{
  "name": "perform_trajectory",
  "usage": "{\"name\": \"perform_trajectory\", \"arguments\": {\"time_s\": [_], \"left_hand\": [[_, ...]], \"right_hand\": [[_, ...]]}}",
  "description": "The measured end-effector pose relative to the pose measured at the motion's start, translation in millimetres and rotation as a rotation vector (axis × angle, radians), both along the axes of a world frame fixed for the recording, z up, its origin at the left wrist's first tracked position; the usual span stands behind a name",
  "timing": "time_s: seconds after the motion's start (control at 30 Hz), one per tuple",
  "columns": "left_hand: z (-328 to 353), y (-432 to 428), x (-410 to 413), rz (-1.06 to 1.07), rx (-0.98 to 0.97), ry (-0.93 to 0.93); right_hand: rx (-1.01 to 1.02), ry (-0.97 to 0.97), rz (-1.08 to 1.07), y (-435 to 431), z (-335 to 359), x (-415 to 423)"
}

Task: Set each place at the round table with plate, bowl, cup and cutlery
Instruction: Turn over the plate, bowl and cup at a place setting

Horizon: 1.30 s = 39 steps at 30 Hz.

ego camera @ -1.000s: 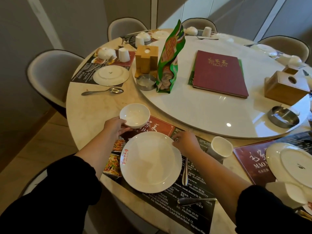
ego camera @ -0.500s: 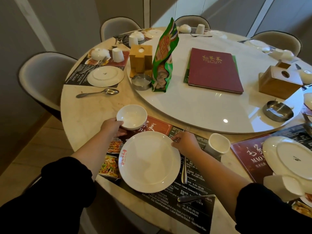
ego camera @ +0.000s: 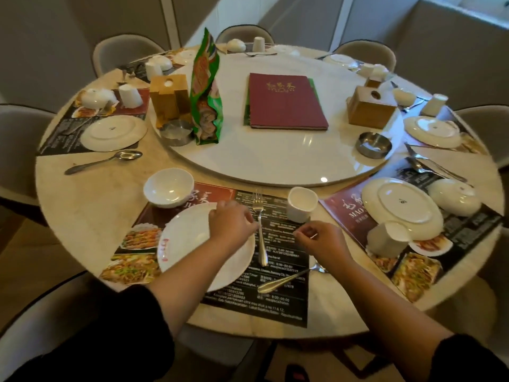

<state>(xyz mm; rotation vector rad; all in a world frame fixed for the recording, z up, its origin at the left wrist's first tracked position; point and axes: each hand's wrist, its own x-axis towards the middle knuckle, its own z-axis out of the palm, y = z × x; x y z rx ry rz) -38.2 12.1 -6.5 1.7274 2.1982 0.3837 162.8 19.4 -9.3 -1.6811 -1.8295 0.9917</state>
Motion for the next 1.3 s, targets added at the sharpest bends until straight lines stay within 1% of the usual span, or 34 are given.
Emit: {"name": "perform_trajectory", "arguments": {"time_s": [0.1,0.2,0.27,0.37,0.47,0.57,0.67,0.77,0.87,0.93,1.0,1.07,1.17,1.3], "left_hand": [[-18,15,21,-0.026,-0.133,0.195],[-28,27,30,-0.013,-0.216,0.335],[-29,31,36,0.001,-0.23,0.381],[-31,39,44,0.083,-0.275,0.354],[-28,40,53,0.174,-0.307,0.275],[-20,37,59,0.291,-0.25,0.163],[-8,30,58,0.395,-0.221,0.088],[0,19,49,0.459,-0.226,-0.001],[3,4,38,0.463,-0.147,-0.161],[6,-10,32,0.458,-0.058,-0.329],[10,-24,28,0.432,-0.008,-0.473],[12,-39,23,0.405,-0.017,-0.575],[14,-57,13,0.387,-0.069,-0.661],[15,-79,-10,0.384,-0.119,-0.798]], "right_hand": [[-0.001,-0.066,0.001,-7,-1,19],[-0.023,-0.091,-0.004,-10,-2,30],[-0.06,-0.116,0.006,-12,-4,37],[-0.108,-0.122,0.023,-17,-7,46],[-0.193,-0.11,0.04,-24,-6,54],[-0.318,-0.076,0.051,-36,-6,55],[-0.481,0.104,-0.006,-50,-6,52],[-0.641,0.329,-0.174,-56,-7,43],[-0.658,0.368,-0.292,-58,-16,33],[-0.669,0.372,-0.352,-60,-21,28],[-0.671,0.373,-0.416,-60,-23,24],[-0.679,0.375,-0.484,-57,-23,19],[-0.702,0.369,-0.554,-54,-22,10],[-0.601,0.308,-0.674,-54,-24,-4]]}}
